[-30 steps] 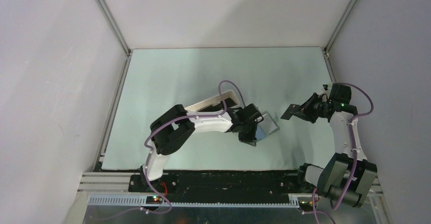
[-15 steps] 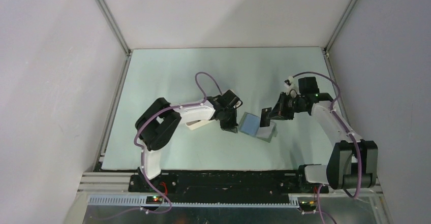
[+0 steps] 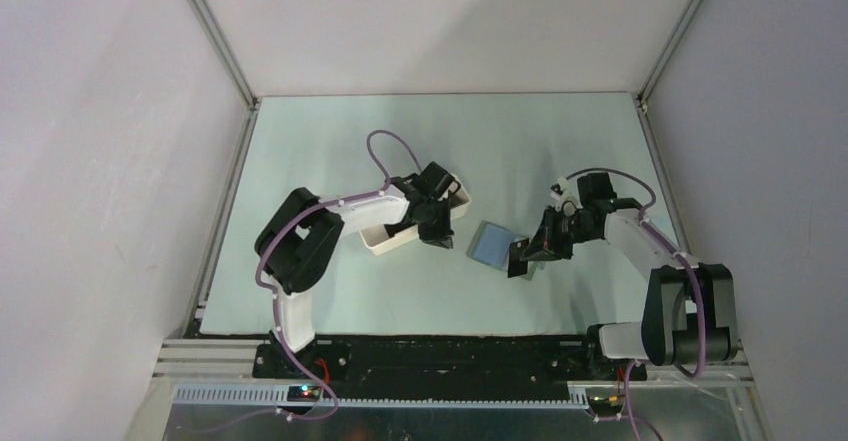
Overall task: Put the credit cards into the card holder
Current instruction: Insert the credit card into the card holder.
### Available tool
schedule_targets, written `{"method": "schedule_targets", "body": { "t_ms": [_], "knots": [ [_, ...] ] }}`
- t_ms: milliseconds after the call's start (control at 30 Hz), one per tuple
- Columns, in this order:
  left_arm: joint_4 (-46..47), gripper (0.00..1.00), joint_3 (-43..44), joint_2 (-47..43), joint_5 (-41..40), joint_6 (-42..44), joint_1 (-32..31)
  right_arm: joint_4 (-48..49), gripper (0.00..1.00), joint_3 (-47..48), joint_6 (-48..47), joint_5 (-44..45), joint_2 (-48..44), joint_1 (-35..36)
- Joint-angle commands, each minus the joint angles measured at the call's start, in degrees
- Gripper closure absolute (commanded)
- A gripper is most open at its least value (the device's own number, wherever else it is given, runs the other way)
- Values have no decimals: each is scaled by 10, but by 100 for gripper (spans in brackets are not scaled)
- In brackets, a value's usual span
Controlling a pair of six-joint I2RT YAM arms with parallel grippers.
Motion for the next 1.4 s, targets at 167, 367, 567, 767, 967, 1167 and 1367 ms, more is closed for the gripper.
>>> {"method": "schedule_targets", "body": {
  "t_ms": [167,367,567,767,967,1167,1367],
  "knots": [
    [-4,89,72,38,-1,42,24,65,100,-7,9,-24,55,-15],
    [-4,89,96,71,9,50,24,75,100,17,0,-24,105,-30],
    [-4,90,96,81,20,54,20,86,100,38,-4,-42,151,-31],
    [-4,90,103,94,35,53,4,89,100,56,-17,-51,180,-21],
    [-4,91,109,108,36,43,-9,75,100,70,-31,-50,229,-27],
    [-5,91,106,109,36,42,-10,59,100,78,-36,-42,243,-26],
    [-6,91,105,112,35,41,-10,21,100,83,-40,-20,226,-23]
  ]
}}
